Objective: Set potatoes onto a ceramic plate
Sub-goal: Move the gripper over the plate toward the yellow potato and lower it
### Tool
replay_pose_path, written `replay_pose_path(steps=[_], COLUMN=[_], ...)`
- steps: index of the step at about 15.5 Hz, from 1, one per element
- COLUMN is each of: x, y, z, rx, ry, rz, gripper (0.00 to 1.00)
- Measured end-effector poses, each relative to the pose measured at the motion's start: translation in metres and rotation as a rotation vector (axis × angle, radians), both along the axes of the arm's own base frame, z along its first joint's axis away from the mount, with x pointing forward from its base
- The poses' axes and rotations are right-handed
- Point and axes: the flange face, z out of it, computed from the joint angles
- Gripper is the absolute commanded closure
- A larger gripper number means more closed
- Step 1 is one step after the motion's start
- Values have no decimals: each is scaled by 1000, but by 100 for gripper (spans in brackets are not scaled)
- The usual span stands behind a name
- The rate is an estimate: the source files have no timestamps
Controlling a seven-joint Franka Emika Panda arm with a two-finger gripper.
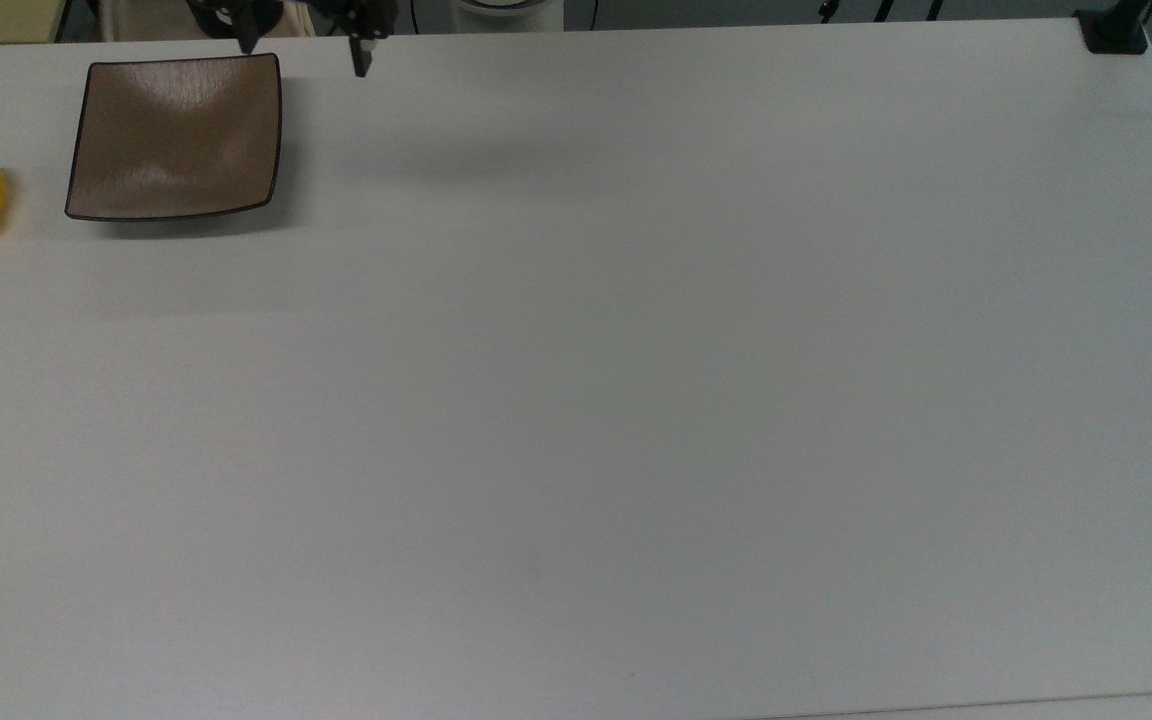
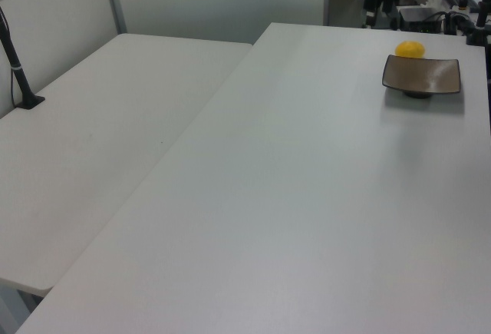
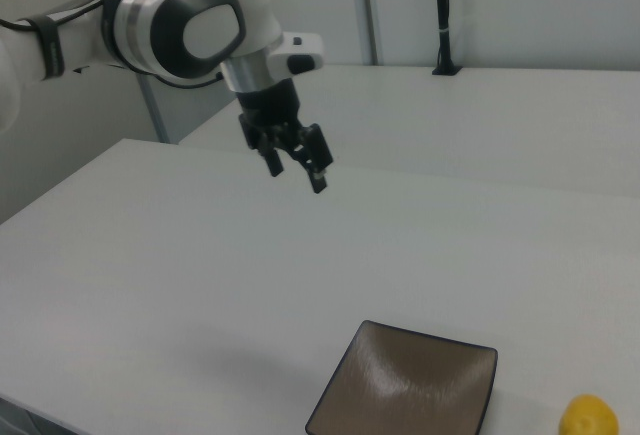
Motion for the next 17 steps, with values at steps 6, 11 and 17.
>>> replay_pose_path(steps=[6,11,17], x=[-7,-35,-40], y=[-94,-181,-248], z=[-11,-15,-50], rx=[-119,-183,-287], ry=[-74,-54,-25], rz=[34,183,279], gripper=[0,0,0])
